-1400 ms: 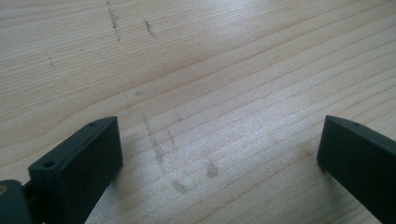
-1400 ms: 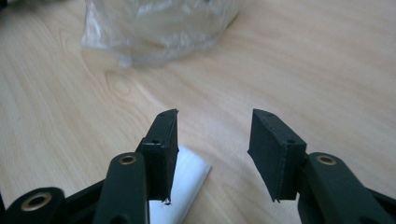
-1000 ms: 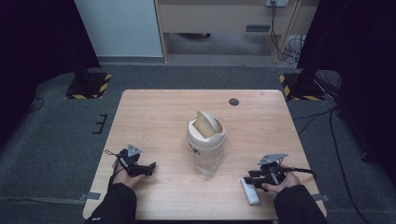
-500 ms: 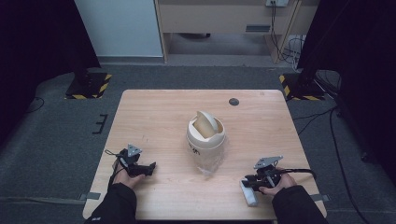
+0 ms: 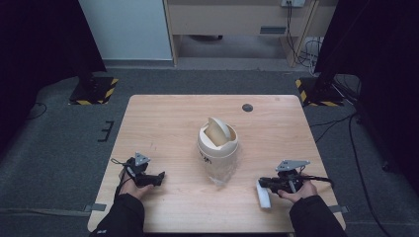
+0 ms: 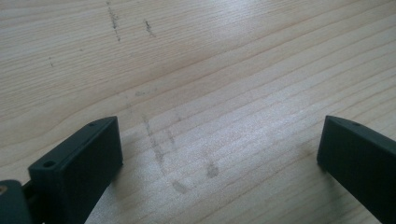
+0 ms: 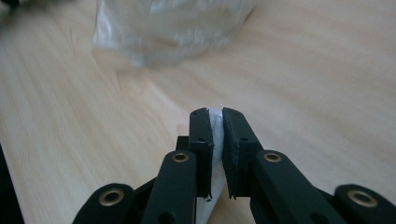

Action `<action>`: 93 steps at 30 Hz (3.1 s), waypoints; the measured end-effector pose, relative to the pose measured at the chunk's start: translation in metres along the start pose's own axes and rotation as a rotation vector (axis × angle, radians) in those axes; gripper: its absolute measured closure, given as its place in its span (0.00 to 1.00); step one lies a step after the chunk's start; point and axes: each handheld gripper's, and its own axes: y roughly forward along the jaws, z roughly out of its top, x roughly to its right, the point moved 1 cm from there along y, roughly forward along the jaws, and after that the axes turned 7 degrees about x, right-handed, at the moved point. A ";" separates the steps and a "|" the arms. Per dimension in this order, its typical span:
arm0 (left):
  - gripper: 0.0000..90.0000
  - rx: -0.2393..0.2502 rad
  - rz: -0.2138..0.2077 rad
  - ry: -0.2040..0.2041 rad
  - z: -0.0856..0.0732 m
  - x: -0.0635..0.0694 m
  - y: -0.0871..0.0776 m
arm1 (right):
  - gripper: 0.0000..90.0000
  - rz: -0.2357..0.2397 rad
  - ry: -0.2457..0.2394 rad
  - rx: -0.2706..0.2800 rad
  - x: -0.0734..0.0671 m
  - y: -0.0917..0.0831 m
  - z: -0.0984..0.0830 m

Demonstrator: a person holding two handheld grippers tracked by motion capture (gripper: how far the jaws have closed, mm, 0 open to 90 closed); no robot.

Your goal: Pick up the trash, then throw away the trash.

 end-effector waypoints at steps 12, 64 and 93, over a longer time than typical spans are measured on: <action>0.00 0.000 0.000 0.000 0.000 0.000 0.000 | 0.92 -0.120 -0.020 0.306 0.006 -0.013 0.034; 0.00 0.001 -0.002 -0.001 0.000 0.000 0.000 | 0.93 -0.204 -0.096 0.828 0.025 -0.076 0.173; 0.00 0.000 -0.001 0.000 0.000 0.000 0.000 | 0.93 -0.148 -0.172 0.806 0.007 -0.014 0.189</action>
